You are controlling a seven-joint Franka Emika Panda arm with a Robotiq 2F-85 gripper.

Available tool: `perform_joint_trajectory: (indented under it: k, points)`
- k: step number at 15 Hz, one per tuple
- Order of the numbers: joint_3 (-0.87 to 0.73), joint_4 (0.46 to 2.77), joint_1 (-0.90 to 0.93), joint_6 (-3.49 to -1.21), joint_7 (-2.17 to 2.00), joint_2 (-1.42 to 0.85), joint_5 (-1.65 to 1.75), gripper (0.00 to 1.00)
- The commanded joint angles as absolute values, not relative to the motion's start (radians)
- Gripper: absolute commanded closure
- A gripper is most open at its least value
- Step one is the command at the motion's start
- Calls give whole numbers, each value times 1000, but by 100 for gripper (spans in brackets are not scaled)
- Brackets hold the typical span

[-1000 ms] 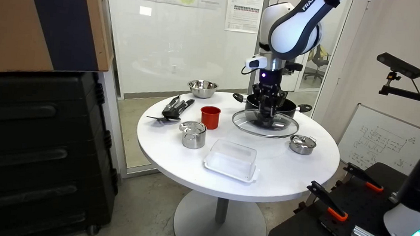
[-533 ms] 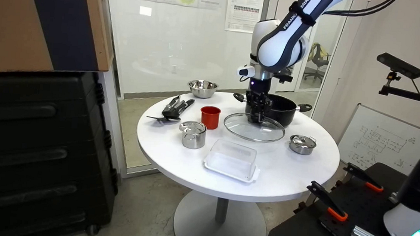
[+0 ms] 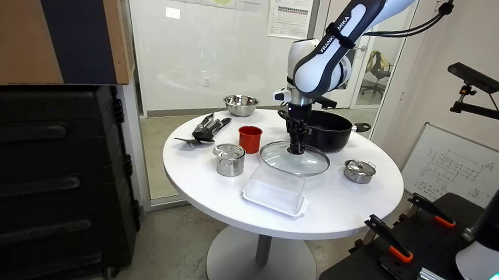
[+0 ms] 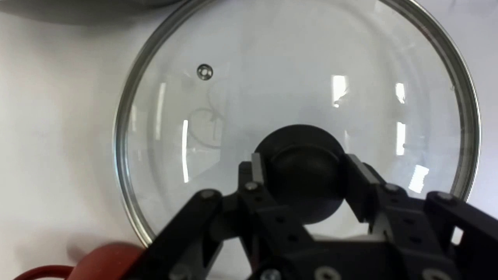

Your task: Uncover the pot and put the lid on the table

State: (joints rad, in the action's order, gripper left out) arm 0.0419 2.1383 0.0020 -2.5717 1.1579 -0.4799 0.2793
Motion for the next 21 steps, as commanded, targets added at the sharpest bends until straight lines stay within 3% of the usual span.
perform_joint_trajectory:
  k: [1, 8, 9, 11, 13, 14, 21]
  points:
    - [38, 2150, 13, -2599, 1128, -480, 333, 75]
    - [22, 2175, 33, -2638, 1095, -492, 415, 75]
    - [21, 2176, 35, -2635, 1088, -491, 422, 25]
    - [22, 2181, 34, -2632, 1079, -488, 435, 18]
    - [26, 2182, 30, -2627, 1080, -486, 436, 4]
    - [25, 2190, 27, -2627, 1082, -477, 436, 0]
    - [98, 2258, -48, -2486, 1225, -309, 328, 0]
